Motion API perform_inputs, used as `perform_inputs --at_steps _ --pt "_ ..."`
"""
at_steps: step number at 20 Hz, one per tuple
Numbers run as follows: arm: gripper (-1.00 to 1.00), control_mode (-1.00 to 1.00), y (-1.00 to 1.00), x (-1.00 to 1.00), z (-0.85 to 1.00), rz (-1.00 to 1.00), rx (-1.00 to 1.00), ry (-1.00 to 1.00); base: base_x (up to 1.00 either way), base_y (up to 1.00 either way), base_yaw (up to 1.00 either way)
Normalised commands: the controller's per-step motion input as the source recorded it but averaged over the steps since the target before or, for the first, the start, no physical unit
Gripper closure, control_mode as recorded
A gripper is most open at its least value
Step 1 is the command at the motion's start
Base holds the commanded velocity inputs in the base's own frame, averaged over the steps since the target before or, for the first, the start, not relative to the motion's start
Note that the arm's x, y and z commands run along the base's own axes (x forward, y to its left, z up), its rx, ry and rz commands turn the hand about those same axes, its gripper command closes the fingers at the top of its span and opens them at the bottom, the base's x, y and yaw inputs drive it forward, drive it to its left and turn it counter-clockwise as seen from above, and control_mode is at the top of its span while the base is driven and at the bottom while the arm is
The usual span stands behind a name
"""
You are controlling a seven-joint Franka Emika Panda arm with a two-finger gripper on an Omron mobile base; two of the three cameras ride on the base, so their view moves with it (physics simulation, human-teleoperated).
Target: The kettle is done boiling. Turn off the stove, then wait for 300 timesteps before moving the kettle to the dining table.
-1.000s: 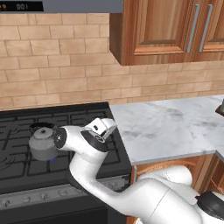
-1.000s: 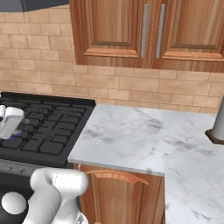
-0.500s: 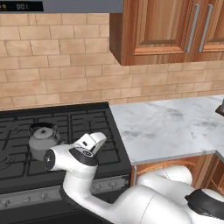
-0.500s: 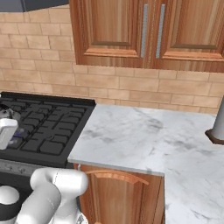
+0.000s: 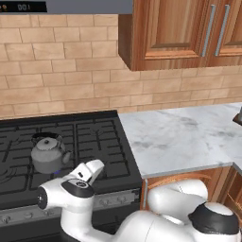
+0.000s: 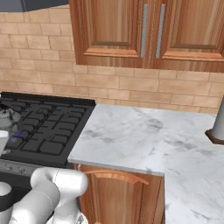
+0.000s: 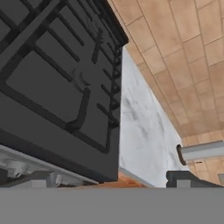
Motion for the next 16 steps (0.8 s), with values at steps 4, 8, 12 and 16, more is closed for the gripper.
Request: perform_inputs --at_steps 4,8,12,16 --pt "-1.0 -1.0 0.35 -0.36 -0.25 0.03 -0.04 -0.03 0.0 0.0 0.0" --pt "-1.0 -1.0 0.26 -0.41 -0.21 0.02 -0.04 -0.01 0.0 0.0 0.0" --pt "-1.0 -1.0 0.25 -0.37 -0.24 0.02 -0.05 0.0 0.0 0.0 0.0" --pt "-1.0 -1.0 0.29 -0.26 -0.28 0.03 -0.06 0.0 0.0 0.0 0.0"
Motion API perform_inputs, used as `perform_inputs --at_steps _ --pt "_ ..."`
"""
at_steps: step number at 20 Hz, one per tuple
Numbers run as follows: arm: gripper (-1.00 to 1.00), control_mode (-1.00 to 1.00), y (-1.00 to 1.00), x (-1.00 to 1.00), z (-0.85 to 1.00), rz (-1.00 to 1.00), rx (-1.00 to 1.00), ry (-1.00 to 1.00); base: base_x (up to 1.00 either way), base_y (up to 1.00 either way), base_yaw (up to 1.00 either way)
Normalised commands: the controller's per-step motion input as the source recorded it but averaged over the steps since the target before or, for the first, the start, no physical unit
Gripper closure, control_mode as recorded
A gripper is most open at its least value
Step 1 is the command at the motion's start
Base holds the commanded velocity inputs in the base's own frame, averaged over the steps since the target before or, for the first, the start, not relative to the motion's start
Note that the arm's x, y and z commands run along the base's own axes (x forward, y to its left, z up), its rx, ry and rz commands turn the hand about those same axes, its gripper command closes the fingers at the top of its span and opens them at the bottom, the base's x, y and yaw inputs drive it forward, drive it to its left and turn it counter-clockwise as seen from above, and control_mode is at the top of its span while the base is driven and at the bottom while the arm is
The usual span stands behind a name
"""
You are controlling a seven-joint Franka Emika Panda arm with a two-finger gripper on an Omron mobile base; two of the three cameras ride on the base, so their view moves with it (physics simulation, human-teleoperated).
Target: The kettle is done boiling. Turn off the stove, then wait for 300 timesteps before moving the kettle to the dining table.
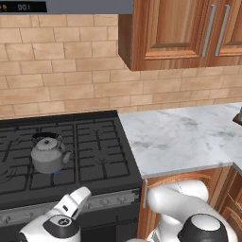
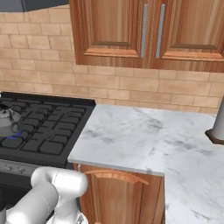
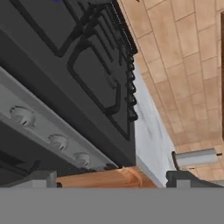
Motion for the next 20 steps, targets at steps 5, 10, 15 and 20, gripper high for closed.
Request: perform_inputs --at_steps 5,10,15,20 --pt "-1.0 -1.0 0.28 -0.02 -0.33 0.03 -0.08 -0.01 0.0 0.0 0.0" --pt "-1.0 -1.0 0.27 0.01 -0.35 0.04 -0.07 -0.01 0.0 0.0 0.0" --pt "-1.0 -1.0 0.21 0.08 -0.29 0.02 -0.02 -0.01 0.0 0.0 0.0" --pt "-1.0 -1.0 0.07 0.2 -0.2 0.06 0.0 -0.03 0.0 0.0 0.0"
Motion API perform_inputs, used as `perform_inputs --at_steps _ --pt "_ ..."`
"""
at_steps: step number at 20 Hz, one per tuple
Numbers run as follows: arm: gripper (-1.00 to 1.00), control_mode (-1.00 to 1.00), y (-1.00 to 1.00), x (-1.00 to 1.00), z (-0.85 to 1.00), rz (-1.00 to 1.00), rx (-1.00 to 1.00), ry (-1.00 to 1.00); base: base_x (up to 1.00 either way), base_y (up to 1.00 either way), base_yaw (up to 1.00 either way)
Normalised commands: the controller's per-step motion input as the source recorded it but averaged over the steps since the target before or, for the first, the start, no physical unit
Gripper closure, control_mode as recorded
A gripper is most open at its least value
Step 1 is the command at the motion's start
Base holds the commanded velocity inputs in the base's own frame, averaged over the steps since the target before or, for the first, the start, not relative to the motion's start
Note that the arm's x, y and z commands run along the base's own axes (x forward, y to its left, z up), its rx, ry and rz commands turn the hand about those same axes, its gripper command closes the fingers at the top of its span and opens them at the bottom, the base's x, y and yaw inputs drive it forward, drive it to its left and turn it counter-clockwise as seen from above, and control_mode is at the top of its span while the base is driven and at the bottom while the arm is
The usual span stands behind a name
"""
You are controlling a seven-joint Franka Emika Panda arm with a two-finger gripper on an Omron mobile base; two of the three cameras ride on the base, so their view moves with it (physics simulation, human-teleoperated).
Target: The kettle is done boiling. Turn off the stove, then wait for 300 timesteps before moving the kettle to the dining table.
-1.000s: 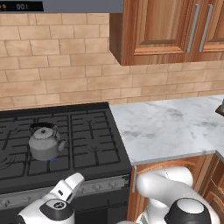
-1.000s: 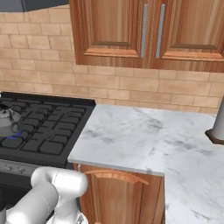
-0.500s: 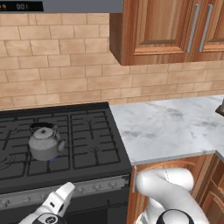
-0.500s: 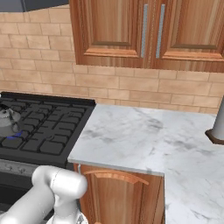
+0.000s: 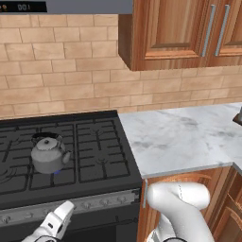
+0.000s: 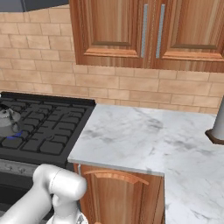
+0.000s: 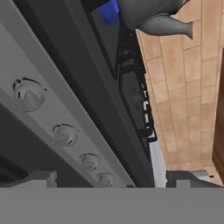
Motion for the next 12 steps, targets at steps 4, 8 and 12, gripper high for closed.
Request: perform_inputs --at_steps 4,8,12 --pt "-1.0 -1.0 0.01 0.2 -0.22 0.11 0.0 -0.06 0.0 0.0 0.0" --pt "-1.0 -1.0 0.0 0.03 -0.23 0.09 0.0 -0.04 0.0 0.0 0.0" --pt "-1.0 -1.0 0.0 0.07 -0.22 0.1 0.0 -0.01 0.0 0.0 0.0"
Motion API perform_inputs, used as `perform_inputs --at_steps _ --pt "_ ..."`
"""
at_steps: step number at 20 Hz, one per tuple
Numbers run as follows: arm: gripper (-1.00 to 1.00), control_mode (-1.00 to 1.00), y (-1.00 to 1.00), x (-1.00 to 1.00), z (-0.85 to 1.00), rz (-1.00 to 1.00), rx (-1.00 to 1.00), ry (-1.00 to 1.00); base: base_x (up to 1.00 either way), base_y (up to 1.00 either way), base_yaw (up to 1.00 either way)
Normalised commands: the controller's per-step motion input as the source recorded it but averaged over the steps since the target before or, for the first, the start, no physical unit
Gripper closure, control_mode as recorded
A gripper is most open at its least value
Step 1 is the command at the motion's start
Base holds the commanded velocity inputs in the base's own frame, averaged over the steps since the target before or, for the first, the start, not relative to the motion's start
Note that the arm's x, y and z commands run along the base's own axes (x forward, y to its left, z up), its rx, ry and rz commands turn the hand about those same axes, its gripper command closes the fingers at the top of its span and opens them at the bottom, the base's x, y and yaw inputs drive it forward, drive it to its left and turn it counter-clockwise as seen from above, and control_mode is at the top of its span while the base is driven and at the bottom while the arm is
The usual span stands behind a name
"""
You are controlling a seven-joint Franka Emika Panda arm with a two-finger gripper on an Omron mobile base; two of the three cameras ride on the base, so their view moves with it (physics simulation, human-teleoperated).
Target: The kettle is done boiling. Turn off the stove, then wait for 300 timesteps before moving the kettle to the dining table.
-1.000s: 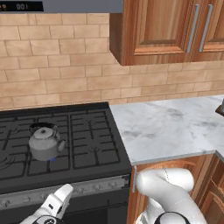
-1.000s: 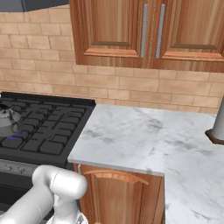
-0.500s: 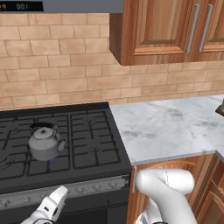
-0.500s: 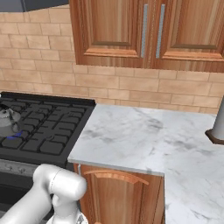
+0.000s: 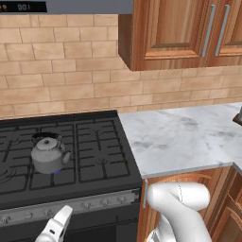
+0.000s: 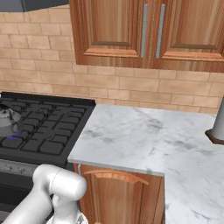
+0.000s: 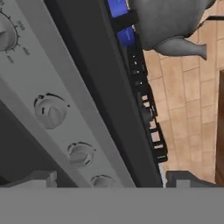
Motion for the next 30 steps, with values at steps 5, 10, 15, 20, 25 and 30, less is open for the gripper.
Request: perform_inputs --at_steps 5,10,15,20,25,30 --pt "-1.0 -1.0 0.0 0.2 -0.11 0.1 0.0 0.0 0.0 0.0 0.0" --pt "-1.0 -1.0 0.0 0.31 -0.16 0.12 0.0 0.0 0.0 0.0 0.0" --pt "-1.0 -1.0 0.0 0.17 -0.2 0.07 0.0 0.0 0.0 0.0 0.0" --pt "-1.0 -1.0 0.0 0.13 -0.17 0.03 0.0 0.0 0.0 0.0 0.0" --pt "-1.0 -1.0 0.02 0.23 -0.14 0.01 0.0 0.0 0.0 0.0 0.0" --pt "-1.0 -1.0 0.07 0.21 -0.18 0.0 0.0 0.0 0.0 0.0 0.0"
